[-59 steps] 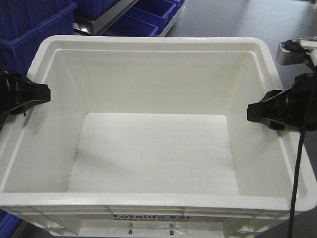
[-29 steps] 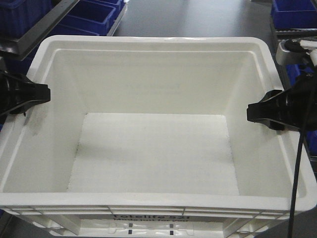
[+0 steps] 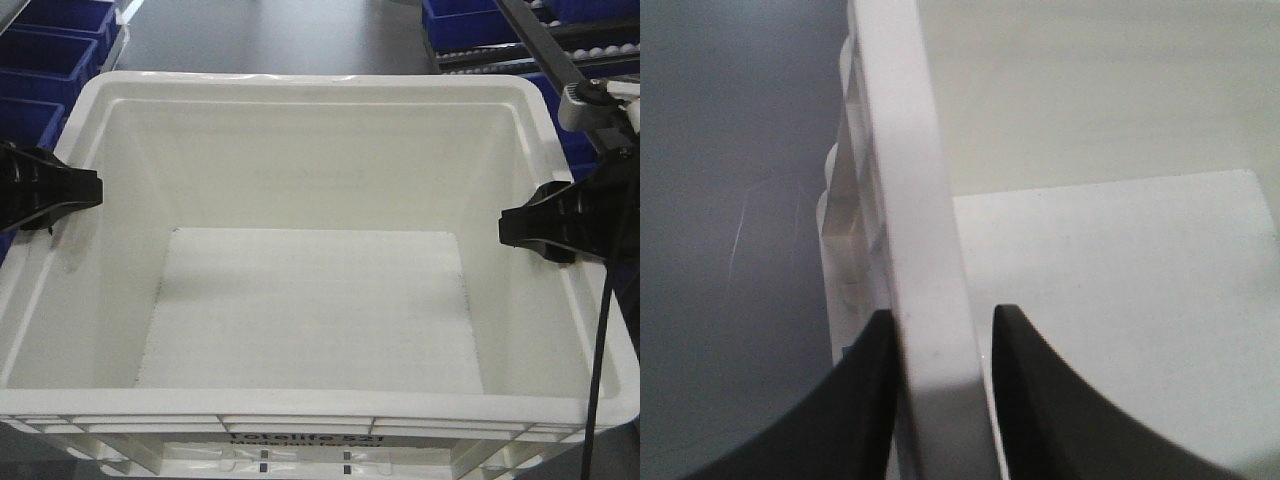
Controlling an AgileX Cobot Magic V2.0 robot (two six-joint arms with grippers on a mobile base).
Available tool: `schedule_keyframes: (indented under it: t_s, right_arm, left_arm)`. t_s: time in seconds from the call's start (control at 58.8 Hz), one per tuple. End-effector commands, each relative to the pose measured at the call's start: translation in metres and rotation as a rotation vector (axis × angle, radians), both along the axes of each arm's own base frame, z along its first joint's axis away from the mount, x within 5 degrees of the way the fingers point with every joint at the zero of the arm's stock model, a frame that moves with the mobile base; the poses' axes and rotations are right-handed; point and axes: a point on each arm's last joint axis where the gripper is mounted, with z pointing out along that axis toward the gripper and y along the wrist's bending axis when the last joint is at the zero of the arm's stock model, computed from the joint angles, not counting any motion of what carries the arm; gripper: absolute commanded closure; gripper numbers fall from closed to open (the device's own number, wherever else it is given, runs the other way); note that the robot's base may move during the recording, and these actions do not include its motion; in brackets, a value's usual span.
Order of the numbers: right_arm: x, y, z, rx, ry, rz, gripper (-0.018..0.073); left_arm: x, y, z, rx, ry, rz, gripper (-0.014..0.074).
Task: Move bin from left to right shelf
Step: 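Keep the tote gripped while driving past the windows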
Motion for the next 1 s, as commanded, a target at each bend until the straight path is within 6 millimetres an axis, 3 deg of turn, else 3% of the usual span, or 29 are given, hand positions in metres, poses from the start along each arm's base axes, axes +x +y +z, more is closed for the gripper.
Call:
schedule_keyframes:
  t_s: [0.0,0.987]
  right_arm:
    - [0.0016,-0.0006,0.0239,0.048,-0.150,-0.017,0.0564]
    - [0.0016,-0.0006,0.0239,0.048,-0.150,-0.017,0.0564]
  left_arm:
    - [-0.0043,-0.0025,0.0297,-0.076,-0.169,0.000,0.0603]
    - [-0.0043,-0.0025,0.0297,-0.076,-0.169,0.000,0.0603]
